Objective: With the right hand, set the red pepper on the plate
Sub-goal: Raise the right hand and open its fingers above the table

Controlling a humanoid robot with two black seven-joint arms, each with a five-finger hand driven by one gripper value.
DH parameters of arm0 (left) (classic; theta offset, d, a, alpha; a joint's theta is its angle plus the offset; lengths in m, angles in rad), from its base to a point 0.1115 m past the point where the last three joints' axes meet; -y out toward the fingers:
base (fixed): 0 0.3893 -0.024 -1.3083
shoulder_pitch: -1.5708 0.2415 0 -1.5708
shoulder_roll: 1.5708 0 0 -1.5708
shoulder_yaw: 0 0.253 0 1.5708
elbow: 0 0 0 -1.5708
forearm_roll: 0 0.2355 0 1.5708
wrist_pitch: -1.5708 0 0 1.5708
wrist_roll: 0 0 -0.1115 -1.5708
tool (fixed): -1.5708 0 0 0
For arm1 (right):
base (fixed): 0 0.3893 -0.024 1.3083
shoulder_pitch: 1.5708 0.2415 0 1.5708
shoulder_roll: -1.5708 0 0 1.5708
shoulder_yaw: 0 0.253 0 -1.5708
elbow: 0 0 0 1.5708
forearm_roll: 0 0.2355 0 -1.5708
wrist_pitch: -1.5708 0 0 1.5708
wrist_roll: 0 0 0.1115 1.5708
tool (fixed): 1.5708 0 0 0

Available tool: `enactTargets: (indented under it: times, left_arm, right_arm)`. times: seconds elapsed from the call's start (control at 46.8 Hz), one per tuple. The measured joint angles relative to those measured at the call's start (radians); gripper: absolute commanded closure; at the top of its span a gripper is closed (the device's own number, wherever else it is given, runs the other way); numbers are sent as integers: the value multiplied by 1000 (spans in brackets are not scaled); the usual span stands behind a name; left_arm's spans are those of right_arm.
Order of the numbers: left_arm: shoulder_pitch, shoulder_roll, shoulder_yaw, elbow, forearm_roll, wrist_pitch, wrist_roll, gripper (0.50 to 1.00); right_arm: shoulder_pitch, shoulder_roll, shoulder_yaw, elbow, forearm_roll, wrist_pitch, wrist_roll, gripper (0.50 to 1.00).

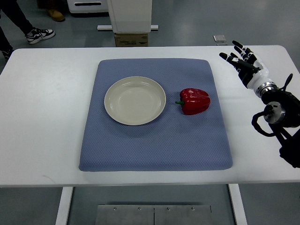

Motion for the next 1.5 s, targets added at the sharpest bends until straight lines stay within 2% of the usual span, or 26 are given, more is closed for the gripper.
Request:
enactTargets:
  times: [1.282,1.496]
  left_arm:
    - [4,0,2,0,-4,0,0,500]
    - [4,0,2,0,-5,0,0,500]
  right_arm:
    - [31,52,-3,-17,0,2,6,500]
    - [31,50,-6,-18,-1,2,26,500]
